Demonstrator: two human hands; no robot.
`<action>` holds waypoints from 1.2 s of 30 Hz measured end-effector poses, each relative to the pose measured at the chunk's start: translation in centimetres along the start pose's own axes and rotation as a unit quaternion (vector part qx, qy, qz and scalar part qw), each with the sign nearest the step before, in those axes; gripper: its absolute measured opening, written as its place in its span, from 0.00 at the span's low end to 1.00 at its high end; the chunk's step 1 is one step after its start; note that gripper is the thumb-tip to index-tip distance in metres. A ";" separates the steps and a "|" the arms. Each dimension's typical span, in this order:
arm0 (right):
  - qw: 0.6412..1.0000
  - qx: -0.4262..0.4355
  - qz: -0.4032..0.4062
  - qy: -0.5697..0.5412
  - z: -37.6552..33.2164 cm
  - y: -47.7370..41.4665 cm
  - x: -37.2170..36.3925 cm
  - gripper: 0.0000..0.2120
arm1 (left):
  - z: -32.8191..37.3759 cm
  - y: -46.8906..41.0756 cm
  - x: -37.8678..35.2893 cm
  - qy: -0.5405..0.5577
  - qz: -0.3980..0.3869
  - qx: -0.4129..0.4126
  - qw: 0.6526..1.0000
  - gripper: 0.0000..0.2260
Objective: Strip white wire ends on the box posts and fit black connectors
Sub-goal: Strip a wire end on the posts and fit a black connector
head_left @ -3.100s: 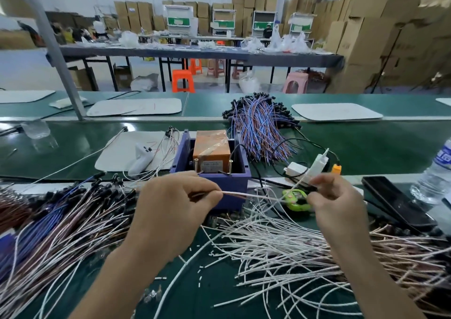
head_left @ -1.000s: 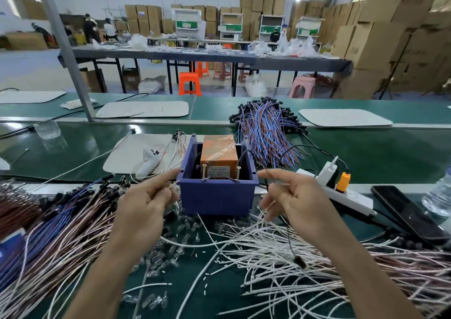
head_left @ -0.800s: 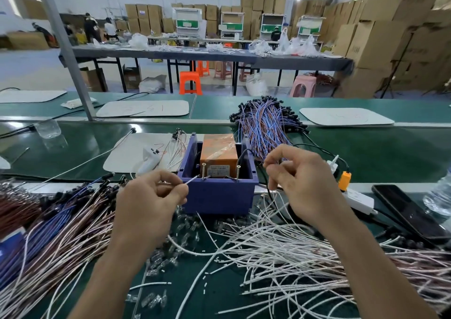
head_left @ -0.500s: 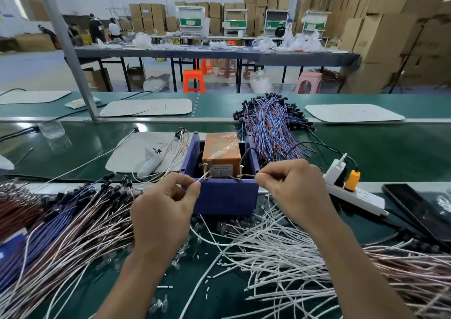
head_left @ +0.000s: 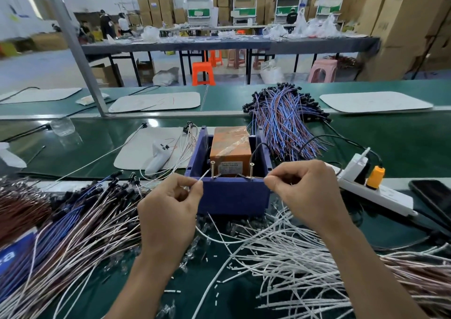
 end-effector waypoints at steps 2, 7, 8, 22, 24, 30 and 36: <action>1.000 -0.003 0.000 -0.017 0.2 0.2 0.0 0.07 | 0.0 0.0 0.0 0.004 0.002 0.000 1.000 0.08; 1.000 -0.010 0.009 -0.021 0.5 0.5 -0.2 0.06 | 0.2 0.0 -0.5 0.006 0.001 0.011 1.000 0.12; 1.000 -0.012 0.011 -0.021 0.7 0.5 -0.2 0.06 | 0.3 0.1 -0.6 0.008 -0.001 0.013 1.000 0.13; 0.998 -0.031 0.056 0.000 0.8 0.9 -0.3 0.04 | 0.7 0.4 -0.7 0.037 -0.002 0.010 0.999 0.12; 0.998 -0.032 0.057 0.003 0.6 1.0 -0.3 0.04 | 0.7 0.3 -0.7 0.036 -0.003 0.014 0.999 0.12; 0.998 -0.011 -0.028 0.061 -0.5 1.0 -0.3 0.07 | -0.2 0.8 0.3 0.118 0.051 0.069 0.989 0.04; 0.954 -0.028 -0.193 0.227 -0.5 3.6 -0.8 0.24 | -2.7 -0.5 2.1 0.223 0.120 0.145 0.957 0.14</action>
Point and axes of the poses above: each hand's wrist, its own y-axis away from the middle knuckle, its own x-axis out of the back of the hand, z = x × y, the point moved 8 cm from there along -y, towards the middle knuckle, and after that the axes turned 4 degrees about z, right-handed, at the moved point
